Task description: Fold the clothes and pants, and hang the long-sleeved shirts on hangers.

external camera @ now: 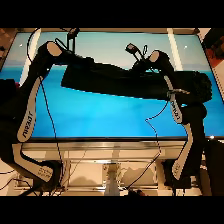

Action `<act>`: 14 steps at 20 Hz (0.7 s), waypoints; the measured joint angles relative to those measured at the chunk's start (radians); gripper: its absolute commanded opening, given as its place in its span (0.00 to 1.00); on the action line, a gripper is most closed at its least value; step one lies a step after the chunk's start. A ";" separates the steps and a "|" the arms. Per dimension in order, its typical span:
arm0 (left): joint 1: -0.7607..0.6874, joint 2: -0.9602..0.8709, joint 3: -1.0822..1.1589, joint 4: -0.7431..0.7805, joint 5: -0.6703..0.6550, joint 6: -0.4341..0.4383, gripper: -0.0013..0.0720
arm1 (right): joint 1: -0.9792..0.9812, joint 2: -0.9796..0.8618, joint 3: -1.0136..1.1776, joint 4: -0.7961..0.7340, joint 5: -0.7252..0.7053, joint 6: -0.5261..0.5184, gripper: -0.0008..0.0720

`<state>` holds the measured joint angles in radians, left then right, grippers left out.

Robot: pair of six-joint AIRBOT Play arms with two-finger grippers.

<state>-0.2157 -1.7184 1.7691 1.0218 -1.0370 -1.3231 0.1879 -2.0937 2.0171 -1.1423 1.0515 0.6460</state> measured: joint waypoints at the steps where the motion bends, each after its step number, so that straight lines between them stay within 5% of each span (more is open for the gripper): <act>1: 0.000 0.000 0.000 0.000 0.000 0.002 0.25 | 0.005 -0.006 0.000 -0.008 -0.003 -0.017 0.73; 13: 0.000 0.000 0.000 0.000 0.000 0.007 0.25 | 0.029 -0.043 -0.001 -0.047 0.040 -0.057 0.69; 14: 0.000 0.000 0.000 0.000 0.000 0.007 0.25 | 0.029 -0.051 -0.001 -0.053 0.033 -0.043 0.52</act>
<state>-0.2157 -1.7184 1.7691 1.0214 -1.0374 -1.3163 0.2169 -2.1448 2.0163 -1.1957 1.0847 0.6033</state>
